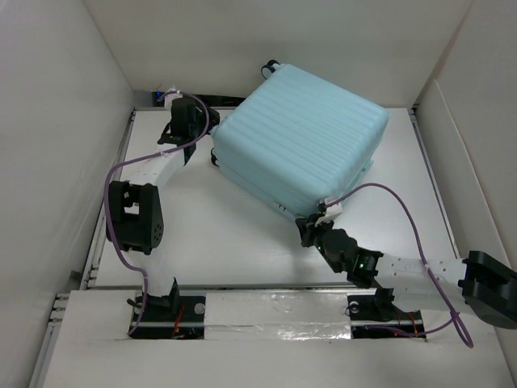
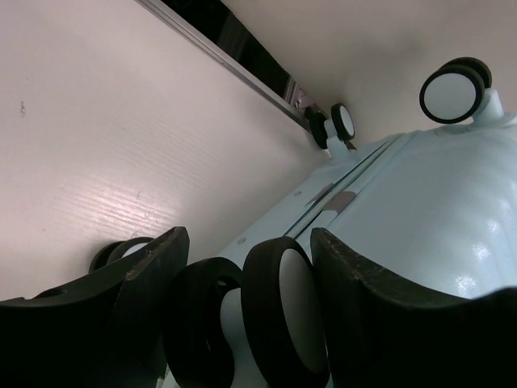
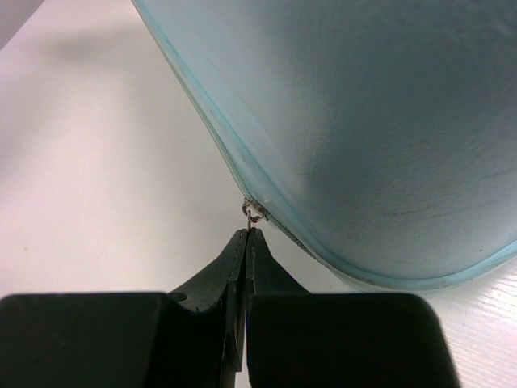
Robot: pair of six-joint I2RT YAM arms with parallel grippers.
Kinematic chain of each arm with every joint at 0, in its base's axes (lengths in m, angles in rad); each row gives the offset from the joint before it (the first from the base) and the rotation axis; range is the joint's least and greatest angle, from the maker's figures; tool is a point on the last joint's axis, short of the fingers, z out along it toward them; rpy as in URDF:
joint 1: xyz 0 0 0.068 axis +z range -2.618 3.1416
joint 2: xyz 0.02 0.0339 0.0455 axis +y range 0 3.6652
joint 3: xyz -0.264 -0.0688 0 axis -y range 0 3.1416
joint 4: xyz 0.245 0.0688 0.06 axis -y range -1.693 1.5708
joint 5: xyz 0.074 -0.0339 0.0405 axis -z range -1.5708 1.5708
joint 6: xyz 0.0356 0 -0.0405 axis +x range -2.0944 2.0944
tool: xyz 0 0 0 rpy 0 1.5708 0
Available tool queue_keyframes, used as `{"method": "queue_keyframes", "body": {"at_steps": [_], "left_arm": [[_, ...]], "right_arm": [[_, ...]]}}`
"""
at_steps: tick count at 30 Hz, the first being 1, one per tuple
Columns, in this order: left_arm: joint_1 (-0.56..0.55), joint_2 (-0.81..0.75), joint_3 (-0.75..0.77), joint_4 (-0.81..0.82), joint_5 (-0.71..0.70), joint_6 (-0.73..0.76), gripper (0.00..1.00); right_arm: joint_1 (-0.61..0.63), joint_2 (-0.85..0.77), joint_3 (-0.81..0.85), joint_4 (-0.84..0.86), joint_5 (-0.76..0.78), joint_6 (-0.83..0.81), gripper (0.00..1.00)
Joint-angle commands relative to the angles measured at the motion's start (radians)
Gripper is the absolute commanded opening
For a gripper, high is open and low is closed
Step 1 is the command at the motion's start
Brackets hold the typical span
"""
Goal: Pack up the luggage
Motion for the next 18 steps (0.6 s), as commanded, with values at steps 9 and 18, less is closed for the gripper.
{"method": "queue_keyframes", "body": {"at_steps": [9,18], "left_arm": [[-0.012,-0.101,-0.230,0.391,0.210,-0.046,0.00],[-0.238,-0.282,-0.576,0.638,0.190,-0.063,0.00]], "right_arm": [[-0.025,-0.058,0.011,0.052,-0.123,0.025,0.00],[-0.025,0.048,0.120,0.055,-0.261,-0.007,0.00]]}}
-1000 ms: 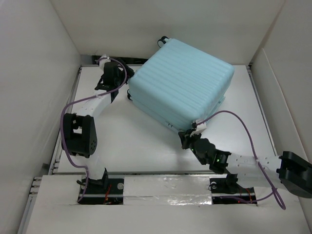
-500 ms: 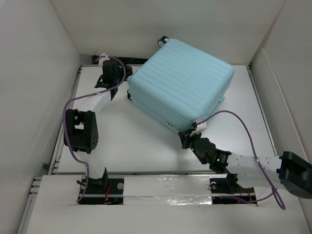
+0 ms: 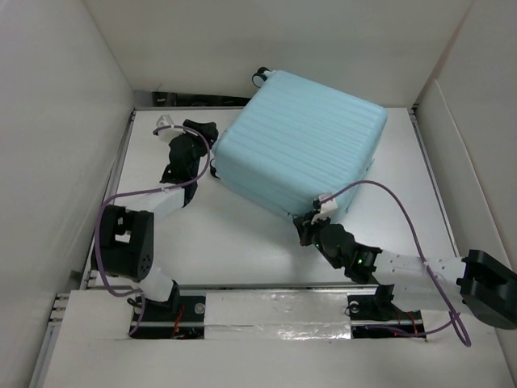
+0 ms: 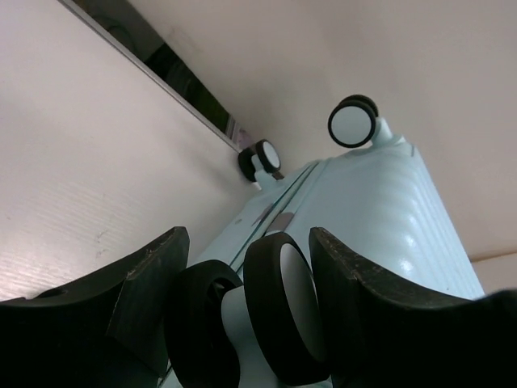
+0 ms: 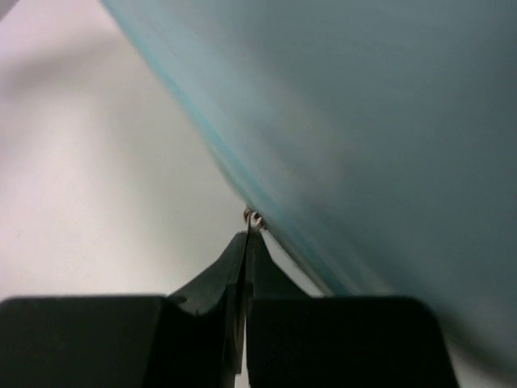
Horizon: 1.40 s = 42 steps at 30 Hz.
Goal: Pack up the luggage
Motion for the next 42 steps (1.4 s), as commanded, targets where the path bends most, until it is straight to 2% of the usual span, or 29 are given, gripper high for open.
{"method": "queue_keyframes", "body": {"at_steps": [1,5,9,11,14,17,22,26,27,28,29,30,31,32,33,35,36,38,39,42], "left_arm": [[-0.204,-0.080,-0.102,0.097,0.302,0.039,0.00],[-0.270,-0.186,-0.214,0.117,0.330,0.016,0.00],[-0.327,-0.357,-0.289,0.058,0.379,0.002,0.00],[-0.327,-0.418,-0.308,0.051,0.417,-0.006,0.00],[-0.338,-0.511,-0.284,-0.063,0.492,0.011,0.00],[-0.404,-0.597,-0.299,-0.085,0.499,-0.017,0.00],[-0.616,-0.660,-0.316,-0.096,0.389,-0.044,0.00],[-0.689,-0.668,-0.241,-0.224,0.263,0.031,0.00],[-0.689,-0.677,-0.228,-0.249,0.240,0.049,0.06],[-0.689,-0.680,-0.212,-0.271,0.177,0.072,0.18],[-0.689,-0.683,-0.170,-0.342,0.111,0.142,0.35],[-0.689,-0.679,-0.147,-0.386,0.047,0.163,0.58],[-0.671,-0.676,-0.126,-0.413,-0.048,0.180,0.66],[-0.607,-0.671,-0.106,-0.414,-0.070,0.215,0.75],[-0.564,-0.650,-0.103,-0.400,-0.081,0.213,0.78],[-0.447,-0.611,-0.080,-0.340,0.012,0.201,0.80],[-0.343,-0.543,-0.064,-0.328,0.047,0.171,0.82],[-0.261,-0.446,0.015,-0.302,0.161,0.151,0.82],[-0.208,-0.333,0.055,-0.317,0.217,0.143,0.82],[-0.163,-0.126,0.230,-0.363,0.278,0.157,0.83]], "right_arm": [[0.026,0.079,0.121,0.158,-0.219,0.005,0.00],[0.050,0.193,0.193,0.188,-0.242,-0.023,0.00],[0.059,0.279,0.241,0.212,-0.300,-0.047,0.00],[0.068,0.302,0.256,0.225,-0.326,-0.064,0.00],[0.077,0.326,0.285,0.226,-0.368,-0.090,0.00],[0.077,0.357,0.313,0.238,-0.397,-0.098,0.00],[0.077,0.458,0.351,0.352,-0.486,-0.089,0.00],[0.103,0.434,0.280,0.389,-0.455,-0.046,0.00],[0.103,0.387,0.255,0.383,-0.443,-0.040,0.00],[0.112,0.359,0.230,0.369,-0.428,-0.035,0.00],[0.112,0.333,0.204,0.360,-0.417,-0.020,0.00],[0.112,0.307,0.154,0.349,-0.412,-0.008,0.00],[0.112,0.256,0.131,0.328,-0.403,0.002,0.00],[0.112,0.231,0.092,0.315,-0.405,0.015,0.00],[0.112,0.208,0.077,0.300,-0.406,0.022,0.00],[0.112,0.147,0.048,0.255,-0.403,0.031,0.00],[0.112,0.127,0.037,0.239,-0.402,0.036,0.00],[0.112,0.080,0.012,0.197,-0.395,0.037,0.00],[0.112,0.067,0.008,0.174,-0.397,0.034,0.00],[0.122,0.030,0.006,0.143,-0.397,0.033,0.00]]}}
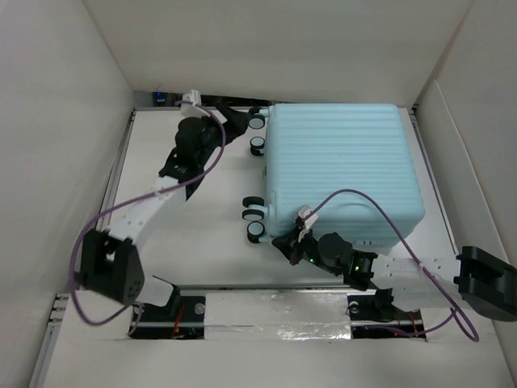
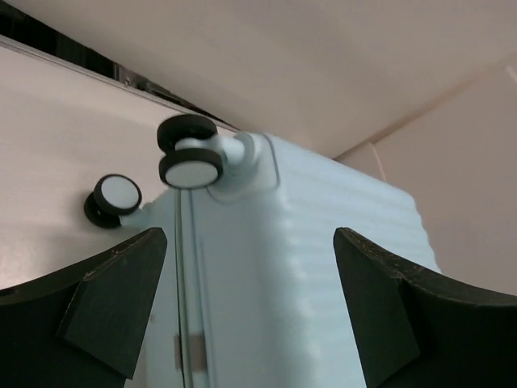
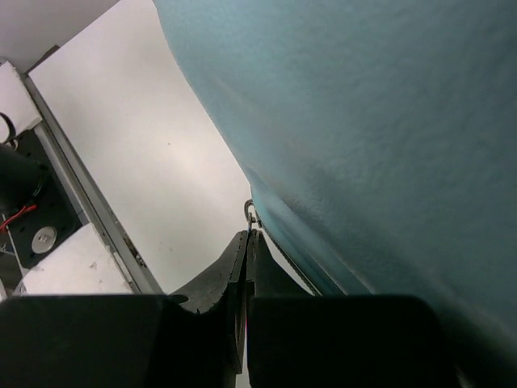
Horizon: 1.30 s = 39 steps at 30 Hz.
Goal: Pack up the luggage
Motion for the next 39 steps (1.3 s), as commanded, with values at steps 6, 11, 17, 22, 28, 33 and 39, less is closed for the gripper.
{"method": "queue_keyframes", "body": {"at_steps": [6,11,17,22,28,33,39], "left_arm": [[0.061,0.441,0.414,-0.007,0.293,0.194,0.81],[0.092,0.522,0.480,0.027,0.434,0.430,0.79],[0.147,0.603,0.595,-0.080,0.514,0.619,0.77],[0.178,0.721,0.722,-0.164,0.644,0.655,0.77],[0.187,0.831,0.876,-0.255,0.805,0.655,0.70],[0.196,0.815,0.778,-0.159,0.953,0.600,0.62],[0.196,0.763,0.530,0.295,1.062,0.336,0.57]], "right_arm": [[0.015,-0.065,-0.013,-0.018,-0.075,0.103,0.00],[0.015,-0.076,-0.022,-0.016,-0.078,0.114,0.00],[0.015,-0.107,-0.031,-0.035,-0.071,0.117,0.00],[0.015,-0.171,-0.045,-0.099,-0.043,0.117,0.00],[0.015,-0.309,-0.062,-0.252,0.010,0.116,0.00],[-0.162,-0.436,-0.072,-0.396,-0.037,0.064,0.00],[-0.606,-0.504,-0.102,-0.434,-0.356,0.045,0.00]]}}
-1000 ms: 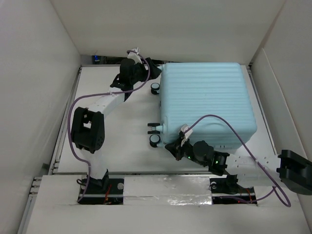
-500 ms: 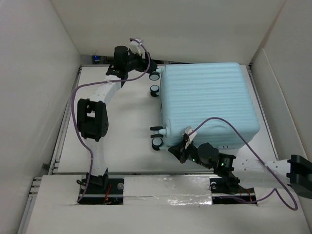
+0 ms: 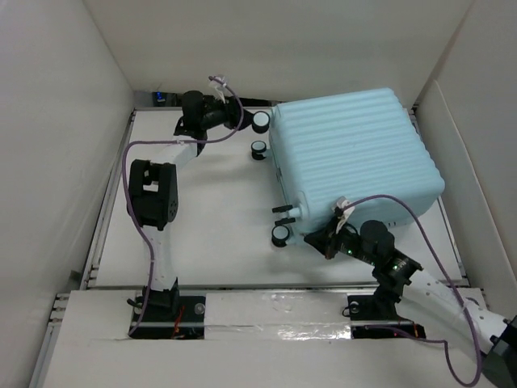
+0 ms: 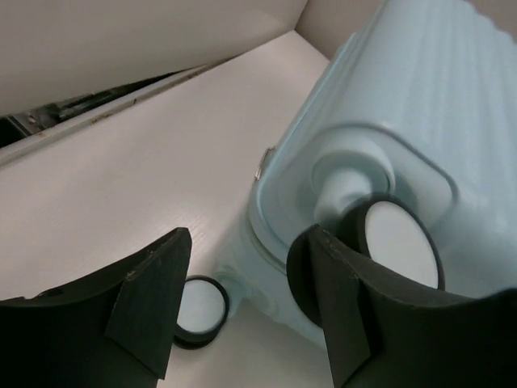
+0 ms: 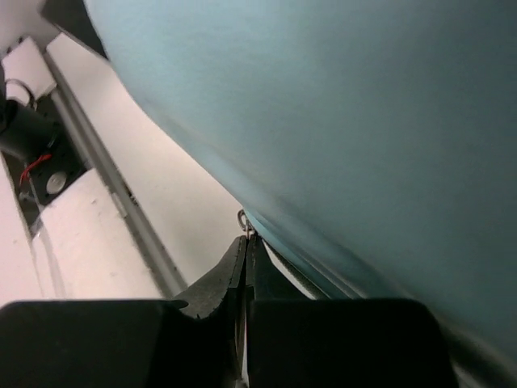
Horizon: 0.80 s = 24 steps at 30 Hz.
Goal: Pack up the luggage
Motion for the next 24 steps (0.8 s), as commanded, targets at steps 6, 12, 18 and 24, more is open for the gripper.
{"method": "queue_keyframes", "body": {"at_steps": [6,12,18,24], "left_arm": [[-0.046,-0.081,-0.359,0.769,0.220,-0.526,0.61],[-0.035,-0.132,-0.357,0.612,0.104,-0.390,0.97],[-0.067,-0.093,-0.095,0.160,-0.029,-0.102,0.99],[-0.078,0.005,0.177,-0.163,-0.131,0.159,0.99]], "right_arm": [[-0.462,0.187,0.051,0.103,-0.231,0.064,0.00],[-0.506,0.099,0.065,-0.035,-0.207,0.066,0.00],[-0.495,-0.069,0.022,-0.099,-0.204,0.116,0.00],[-0.475,-0.058,0.028,-0.108,-0.213,0.106,0.00]]}}
